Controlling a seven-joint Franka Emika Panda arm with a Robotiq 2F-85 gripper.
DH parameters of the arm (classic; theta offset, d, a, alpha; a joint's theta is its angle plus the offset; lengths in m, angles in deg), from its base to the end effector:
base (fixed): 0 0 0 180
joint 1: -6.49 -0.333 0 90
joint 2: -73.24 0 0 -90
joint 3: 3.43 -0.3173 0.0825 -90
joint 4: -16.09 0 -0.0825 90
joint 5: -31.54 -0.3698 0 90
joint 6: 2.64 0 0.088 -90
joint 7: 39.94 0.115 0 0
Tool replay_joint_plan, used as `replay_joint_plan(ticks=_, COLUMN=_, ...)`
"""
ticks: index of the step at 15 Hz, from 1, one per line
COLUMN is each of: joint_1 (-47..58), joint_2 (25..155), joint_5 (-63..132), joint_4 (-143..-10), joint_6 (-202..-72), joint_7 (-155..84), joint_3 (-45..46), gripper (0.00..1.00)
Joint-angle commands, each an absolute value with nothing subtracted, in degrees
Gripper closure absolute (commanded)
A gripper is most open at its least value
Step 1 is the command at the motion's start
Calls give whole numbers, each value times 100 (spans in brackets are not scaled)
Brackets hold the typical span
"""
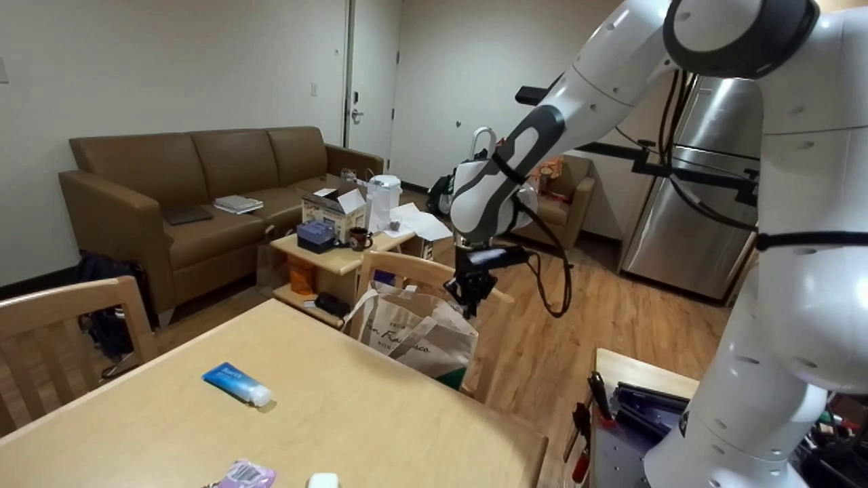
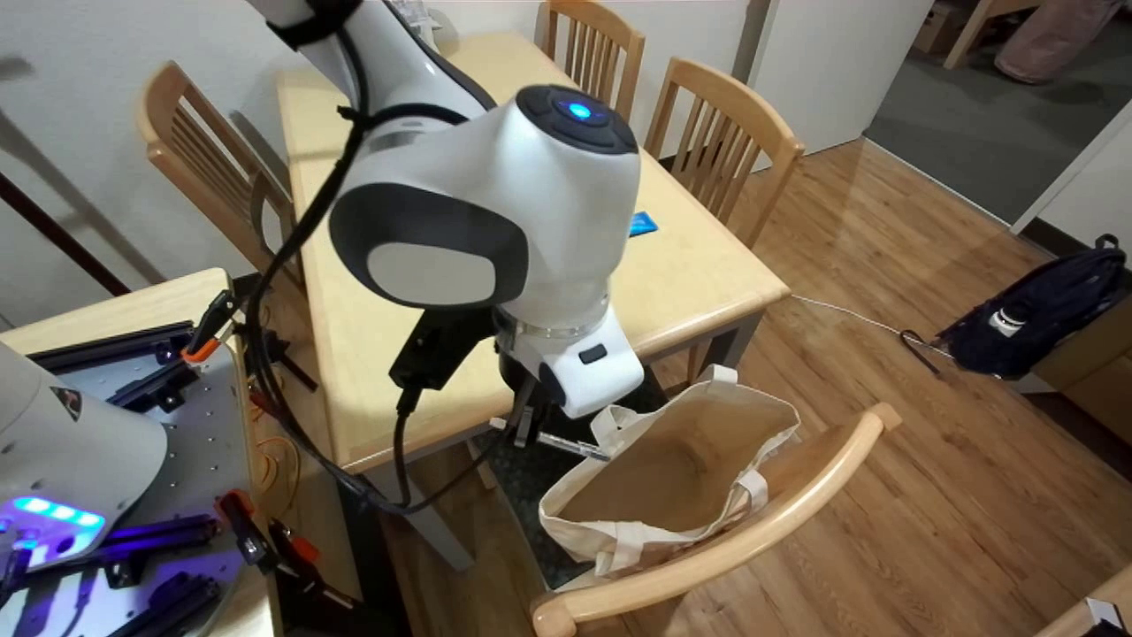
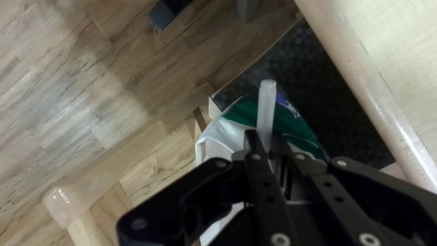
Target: Put the pen in the bag
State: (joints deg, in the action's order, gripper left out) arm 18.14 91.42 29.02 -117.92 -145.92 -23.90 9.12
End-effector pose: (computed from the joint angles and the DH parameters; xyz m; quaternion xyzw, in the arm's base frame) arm 0.4480 -0.2059 0.1967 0.9307 -0.3577 -0.0747 0.0171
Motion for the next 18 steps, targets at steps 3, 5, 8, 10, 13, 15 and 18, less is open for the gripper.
replay_joint_plan(ticks=3, joint_1=1893, joint_2=9242, joint_5=2607, joint_4=-11746, joint_6=-14441, joint_7=-2800, joint_3=808, gripper=96)
replay_joint_plan(ticks=5, joint_1=2157, joint_2=9381, joint_5=2175, joint_4=-11614, joint_6=-14475, joint_7=-3450, joint_3=586, gripper=96)
replay_joint_plan(ticks=8, joint_1=2609, joint_2=9806, joint_5=1299, joint_4=-11038, joint_6=-13920, joint_7=-4320, joint_3=305, gripper=96)
replay_joint_plan(ticks=10, joint_1=2724, joint_2=10005, joint_5=1225, joint_4=-10683, joint_6=-13552, joint_7=-4529, joint_3=369, gripper=96)
replay_joint_plan(ticks=13, joint_1=2827, joint_2=10272, joint_5=1344, joint_4=-10190, joint_6=-13138, joint_7=-4446, joint_3=507, gripper=96)
replay_joint_plan(ticks=15, joint_1=2931, joint_2=10462, joint_5=1268, joint_4=-9898, joint_6=-12861, joint_7=-4472, joint_3=502, gripper=96)
replay_joint_plan(ticks=18, joint_1=3049, joint_2=10753, joint_5=1189, joint_4=-9575, joint_6=-12716, joint_7=-4414, joint_3=528, gripper=96)
